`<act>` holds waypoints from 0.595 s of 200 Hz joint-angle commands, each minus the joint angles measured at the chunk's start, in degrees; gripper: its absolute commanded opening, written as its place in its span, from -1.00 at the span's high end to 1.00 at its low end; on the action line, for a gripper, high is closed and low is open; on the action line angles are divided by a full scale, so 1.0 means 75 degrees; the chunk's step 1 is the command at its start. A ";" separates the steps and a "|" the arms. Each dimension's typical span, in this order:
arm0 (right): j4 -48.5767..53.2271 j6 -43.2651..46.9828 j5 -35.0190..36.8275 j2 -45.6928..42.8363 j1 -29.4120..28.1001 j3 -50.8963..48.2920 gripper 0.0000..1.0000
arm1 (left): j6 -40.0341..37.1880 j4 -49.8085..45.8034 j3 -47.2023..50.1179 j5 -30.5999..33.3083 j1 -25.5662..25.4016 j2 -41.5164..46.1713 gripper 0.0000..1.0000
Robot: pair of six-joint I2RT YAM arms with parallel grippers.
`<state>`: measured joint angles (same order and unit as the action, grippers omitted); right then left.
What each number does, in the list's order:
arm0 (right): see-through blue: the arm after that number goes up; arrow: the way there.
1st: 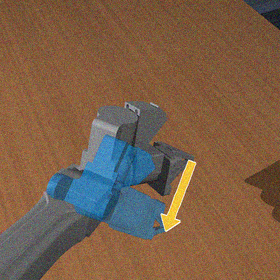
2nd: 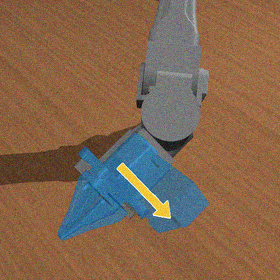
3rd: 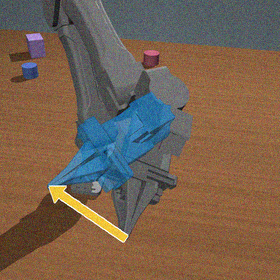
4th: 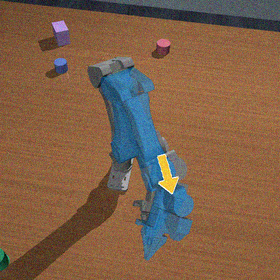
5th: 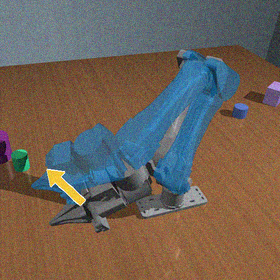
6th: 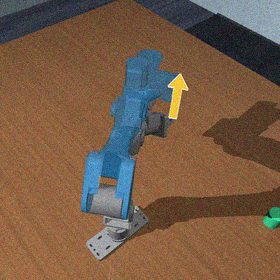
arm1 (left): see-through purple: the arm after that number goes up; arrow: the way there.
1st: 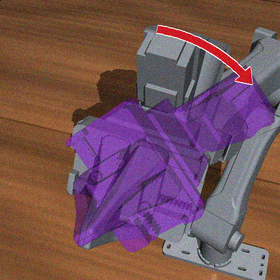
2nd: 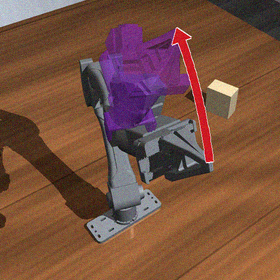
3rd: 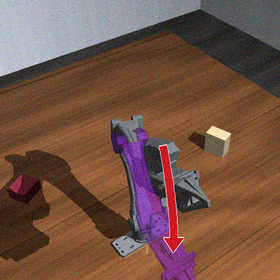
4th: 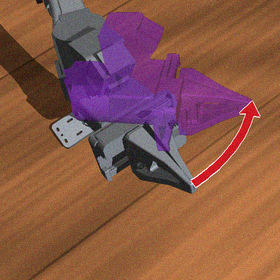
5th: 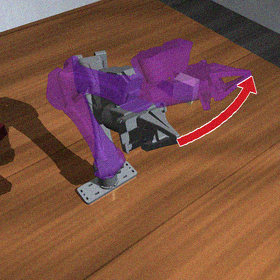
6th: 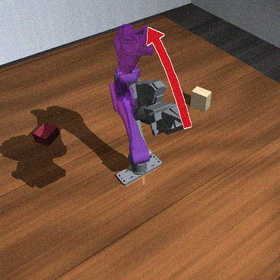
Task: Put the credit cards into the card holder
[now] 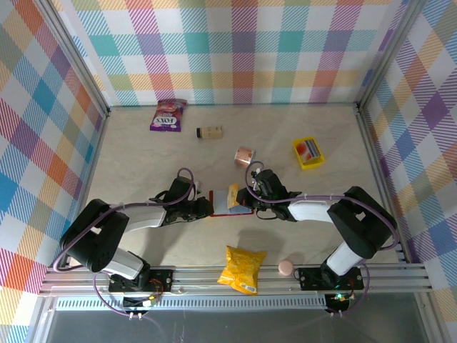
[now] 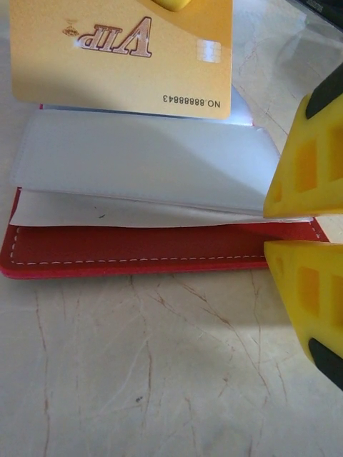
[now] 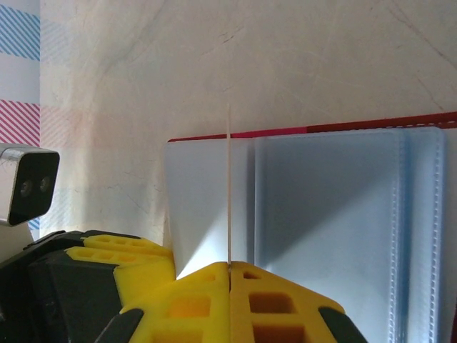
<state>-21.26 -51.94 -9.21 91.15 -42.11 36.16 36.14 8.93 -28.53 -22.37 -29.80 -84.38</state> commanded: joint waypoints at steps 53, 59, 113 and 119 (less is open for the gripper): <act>-0.0151 0.0025 0.0135 -0.0114 -0.0055 -0.0158 1.00 | -0.0133 -0.0109 -0.0145 0.0043 0.0056 -0.0178 0.70; -0.0174 0.0001 0.0094 -0.0087 -0.0058 -0.0163 1.00 | -0.0121 -0.0101 -0.0153 0.0021 0.0059 -0.0208 0.70; -0.0646 -0.0363 -0.0225 0.0375 -0.0058 -0.0206 1.00 | -0.0108 -0.0042 -0.0156 -0.0041 0.0059 -0.0246 0.71; -0.0654 -0.0395 -0.0225 0.0422 -0.0058 -0.0204 1.00 | -0.0108 -0.0039 -0.0148 -0.0053 0.0060 -0.0247 0.71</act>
<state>-23.57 -53.06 -9.52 92.29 -42.11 35.29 36.14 9.30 -29.15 -22.63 -29.80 -85.45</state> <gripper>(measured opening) 0.042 0.147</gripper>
